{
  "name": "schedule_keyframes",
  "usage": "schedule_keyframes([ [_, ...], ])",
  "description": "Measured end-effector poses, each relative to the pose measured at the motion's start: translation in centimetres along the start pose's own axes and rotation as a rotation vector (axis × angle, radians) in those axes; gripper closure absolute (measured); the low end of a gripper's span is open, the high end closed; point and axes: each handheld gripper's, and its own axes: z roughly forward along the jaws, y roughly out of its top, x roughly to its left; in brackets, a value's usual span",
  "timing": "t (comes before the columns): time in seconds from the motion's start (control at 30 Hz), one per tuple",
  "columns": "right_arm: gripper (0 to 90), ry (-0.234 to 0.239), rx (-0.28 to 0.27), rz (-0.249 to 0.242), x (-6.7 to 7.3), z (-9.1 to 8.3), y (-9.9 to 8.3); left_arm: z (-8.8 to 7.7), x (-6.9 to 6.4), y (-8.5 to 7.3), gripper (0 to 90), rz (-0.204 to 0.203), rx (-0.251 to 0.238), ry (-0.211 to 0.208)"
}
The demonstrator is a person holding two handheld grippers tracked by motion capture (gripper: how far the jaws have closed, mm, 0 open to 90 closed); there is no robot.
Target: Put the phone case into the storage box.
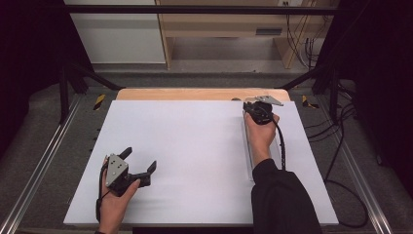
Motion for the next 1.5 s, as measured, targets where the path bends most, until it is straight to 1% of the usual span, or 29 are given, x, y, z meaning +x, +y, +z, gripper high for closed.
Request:
schedule_keyframes([
  [0.23,68.0,-0.013,-0.02,-0.006,0.1,-0.6,0.4,0.0,0.0,0.0,2.5,0.001,-0.001,0.0],
  [0.37,62.7,-0.017,-0.024,-0.009,0.1,-0.9,0.6,0.0,-0.1,0.0,2.5,0.001,-0.002,-0.001],
  [0.4,60.2,-0.016,-0.027,-0.006,0.2,-1.0,0.7,0.0,0.0,0.0,2.5,0.0,-0.002,-0.001],
  [0.47,58.8,-0.015,-0.026,-0.007,0.2,-1.1,0.8,0.0,0.0,0.0,2.5,0.0,-0.002,0.0],
  [0.57,53.1,-0.012,-0.024,-0.005,0.3,-1.2,0.9,0.0,0.0,0.0,2.5,0.0,-0.002,-0.001],
  [0.6,49.1,-0.01,-0.02,-0.002,0.3,-1.4,1.0,0.0,0.0,0.0,2.4,0.0,-0.003,-0.001],
  [0.63,49.1,-0.01,-0.02,-0.002,0.3,-1.4,1.0,0.0,0.0,0.0,2.4,0.0,-0.002,-0.002],
  [0.77,40.9,-0.006,-0.012,0.001,0.3,-1.6,1.1,0.0,-0.1,0.0,2.3,0.002,-0.002,-0.005],
  [0.8,35.1,-0.012,-0.009,-0.003,0.4,-1.7,1.1,0.0,-0.1,0.0,2.3,0.002,-0.002,-0.005],
  [0.87,34.1,-0.013,-0.007,-0.007,0.5,-1.7,1.2,0.0,-0.1,0.0,2.3,0.003,-0.002,-0.005],
  [0.9,29.0,-0.014,-0.007,-0.01,0.6,-1.9,1.3,0.0,-0.1,0.0,2.3,0.002,-0.002,-0.004],
  [0.97,24.4,-0.007,-0.013,-0.004,0.6,-2.0,1.4,0.0,0.0,0.0,2.2,0.001,-0.003,-0.004],
  [1.0,24.4,-0.007,-0.013,-0.004,0.6,-2.0,1.4,0.0,0.0,0.0,2.2,0.002,-0.002,-0.004],
  [1.1,16.2,0.004,-0.015,0.006,0.7,-2.3,1.6,0.0,0.1,0.0,2.1,-0.003,-0.003,0.0],
  [1.17,12.1,0.014,-0.018,0.001,0.9,-2.6,1.7,0.0,0.1,0.0,2.1,-0.003,-0.003,0.001],
  [1.3,7.8,0.038,-0.032,-0.029,1.1,-3.5,2.2,0.0,0.1,0.0,2.1,-0.007,-0.005,0.003],
  [1.4,6.9,0.046,-0.036,-0.031,1.1,-3.8,2.4,0.0,0.0,0.0,2.1,-0.003,-0.004,0.004],
  [1.43,6.1,0.055,-0.031,-0.039,1.0,-4.1,2.7,0.0,0.0,0.0,2.1,-0.003,-0.004,0.006],
  [1.5,6.0,0.055,-0.036,-0.042,0.9,-4.2,2.9,0.0,0.0,0.0,2.1,-0.006,-0.005,0.008],
])
